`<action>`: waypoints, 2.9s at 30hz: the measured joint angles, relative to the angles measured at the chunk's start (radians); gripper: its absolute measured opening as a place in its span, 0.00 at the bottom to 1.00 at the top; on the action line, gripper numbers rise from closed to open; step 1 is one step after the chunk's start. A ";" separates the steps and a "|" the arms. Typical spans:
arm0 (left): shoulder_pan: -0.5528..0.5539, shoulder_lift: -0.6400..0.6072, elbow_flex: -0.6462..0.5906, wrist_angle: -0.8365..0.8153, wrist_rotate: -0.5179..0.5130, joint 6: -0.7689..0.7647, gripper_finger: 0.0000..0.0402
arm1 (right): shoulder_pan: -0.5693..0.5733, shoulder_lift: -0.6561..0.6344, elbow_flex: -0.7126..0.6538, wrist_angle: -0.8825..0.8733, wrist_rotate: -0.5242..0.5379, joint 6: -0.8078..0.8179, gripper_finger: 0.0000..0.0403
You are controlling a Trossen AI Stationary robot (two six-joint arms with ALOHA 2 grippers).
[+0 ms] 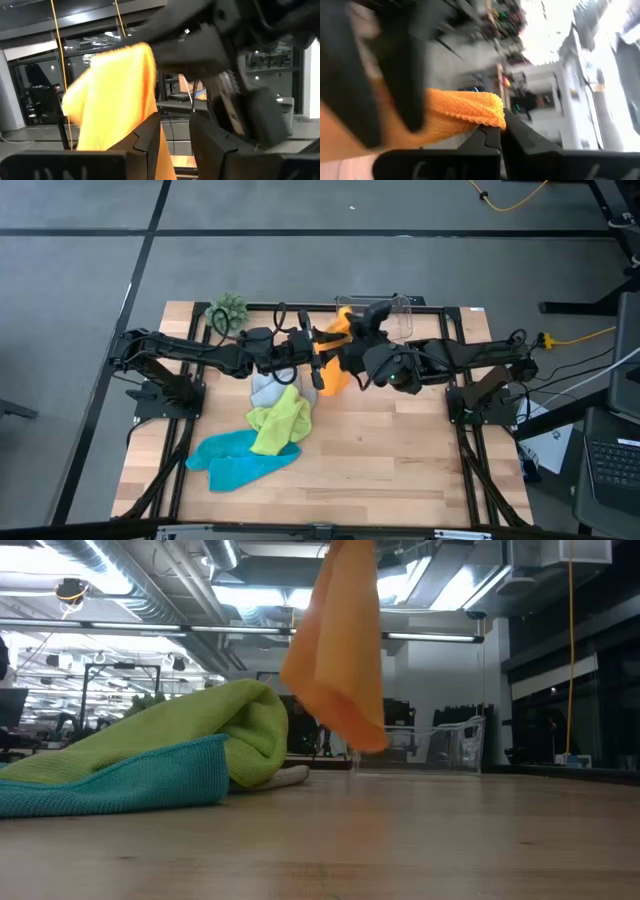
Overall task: Fold microfiber towels
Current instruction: Fold the orange microfiber cloth
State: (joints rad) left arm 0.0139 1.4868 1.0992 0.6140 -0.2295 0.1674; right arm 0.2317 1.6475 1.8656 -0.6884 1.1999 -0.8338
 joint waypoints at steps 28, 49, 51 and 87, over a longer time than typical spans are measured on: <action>0.006 0.000 0.001 -0.001 -0.032 0.002 0.24 | -0.209 -0.011 0.316 -0.722 -0.618 0.839 0.00; 0.014 0.000 0.001 -0.039 -0.024 0.001 0.24 | -0.261 0.123 0.333 -0.696 -0.753 0.854 0.00; 0.014 0.000 0.001 -0.064 -0.026 -0.002 0.24 | -0.262 0.133 0.333 -0.683 -0.751 0.837 0.00; 0.054 0.000 0.001 -0.351 -0.057 -0.093 0.24 | -0.262 0.127 0.364 -0.454 -0.775 0.702 0.00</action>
State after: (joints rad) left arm 0.0681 1.4864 1.1004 0.2635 -0.2866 0.0746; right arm -0.0307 1.7746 2.2292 -1.1425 0.4252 -0.1315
